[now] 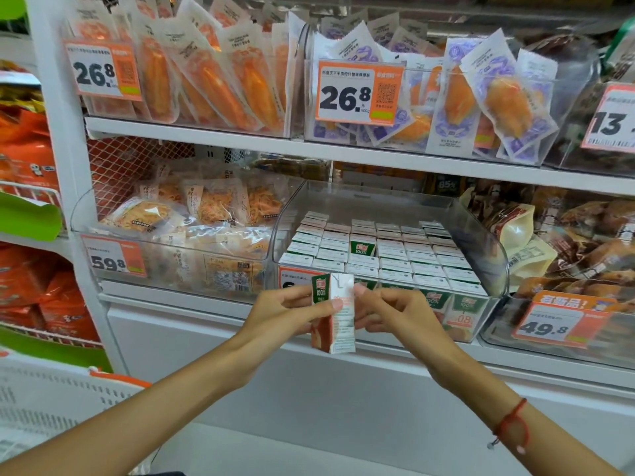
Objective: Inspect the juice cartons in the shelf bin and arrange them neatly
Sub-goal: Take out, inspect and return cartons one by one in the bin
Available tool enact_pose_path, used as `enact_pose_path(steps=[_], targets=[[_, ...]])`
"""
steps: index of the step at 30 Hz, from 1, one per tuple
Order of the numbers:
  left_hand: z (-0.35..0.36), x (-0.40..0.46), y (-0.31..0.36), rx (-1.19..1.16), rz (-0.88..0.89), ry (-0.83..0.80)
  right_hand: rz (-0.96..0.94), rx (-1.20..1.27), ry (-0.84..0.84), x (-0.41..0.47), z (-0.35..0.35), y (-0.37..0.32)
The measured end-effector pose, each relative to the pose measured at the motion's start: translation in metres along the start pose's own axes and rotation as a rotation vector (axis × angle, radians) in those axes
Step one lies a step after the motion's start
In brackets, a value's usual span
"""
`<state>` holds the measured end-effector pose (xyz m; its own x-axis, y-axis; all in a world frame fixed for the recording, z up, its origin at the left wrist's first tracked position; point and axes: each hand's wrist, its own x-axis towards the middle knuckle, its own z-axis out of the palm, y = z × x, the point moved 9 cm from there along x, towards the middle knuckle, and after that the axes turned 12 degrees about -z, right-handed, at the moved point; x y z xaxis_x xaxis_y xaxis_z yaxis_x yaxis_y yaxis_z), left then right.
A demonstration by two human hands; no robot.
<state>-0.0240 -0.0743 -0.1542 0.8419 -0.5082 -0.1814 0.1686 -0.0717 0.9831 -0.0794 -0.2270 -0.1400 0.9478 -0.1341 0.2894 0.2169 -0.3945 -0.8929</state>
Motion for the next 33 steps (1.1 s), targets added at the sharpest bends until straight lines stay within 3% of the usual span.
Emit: enact_pose_path(steps=[4,8,11,16,20,27,33], targets=[[0.009,-0.001,0.002,0.017,0.004,-0.059,0.077,0.128,-0.007,0.002,-0.001,0.008],[0.006,0.002,0.008,-0.085,0.016,-0.053,0.138,0.285,-0.187,-0.003,0.019,0.008],[0.002,0.003,0.009,-0.127,0.043,-0.024,0.121,0.259,-0.258,-0.006,0.028,0.004],[-0.001,0.004,0.008,-0.139,0.052,-0.022,0.100,0.272,-0.127,-0.002,0.019,0.005],[0.001,0.003,0.007,-0.130,0.010,-0.104,0.102,0.175,-0.193,-0.004,0.022,0.008],[0.012,0.002,-0.001,-0.041,-0.039,-0.174,0.232,0.079,-0.166,-0.001,0.020,0.020],[0.007,0.006,-0.004,-0.147,-0.064,-0.153,0.116,0.084,-0.250,-0.002,0.025,0.006]])
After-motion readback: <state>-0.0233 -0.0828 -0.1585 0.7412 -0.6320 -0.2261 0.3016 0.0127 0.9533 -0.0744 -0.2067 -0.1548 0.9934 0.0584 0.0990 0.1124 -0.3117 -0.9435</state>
